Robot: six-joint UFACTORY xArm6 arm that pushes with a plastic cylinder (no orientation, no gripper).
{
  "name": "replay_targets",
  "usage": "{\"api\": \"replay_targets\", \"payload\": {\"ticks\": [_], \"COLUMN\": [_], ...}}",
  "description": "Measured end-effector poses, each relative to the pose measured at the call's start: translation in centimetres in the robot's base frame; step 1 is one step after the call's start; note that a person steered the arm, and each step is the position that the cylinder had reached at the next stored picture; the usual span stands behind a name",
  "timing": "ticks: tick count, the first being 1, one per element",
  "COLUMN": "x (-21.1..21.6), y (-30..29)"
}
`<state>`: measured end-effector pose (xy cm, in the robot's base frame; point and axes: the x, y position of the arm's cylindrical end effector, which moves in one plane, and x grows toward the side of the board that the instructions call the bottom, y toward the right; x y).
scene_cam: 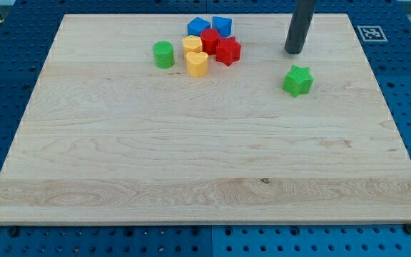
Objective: Point at the green star
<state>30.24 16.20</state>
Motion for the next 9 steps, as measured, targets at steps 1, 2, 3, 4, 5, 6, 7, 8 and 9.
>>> {"api": "replay_targets", "payload": {"ticks": [1, 2, 3, 4, 5, 6, 7, 8, 9], "x": [0.0, 2.8, 5.5, 12.2, 17.1, 21.4, 19.9, 17.4, 15.4], "y": [-0.7, -5.7, -8.3, -10.6, -11.1, -10.3, -5.8, -3.7, -2.2]}}
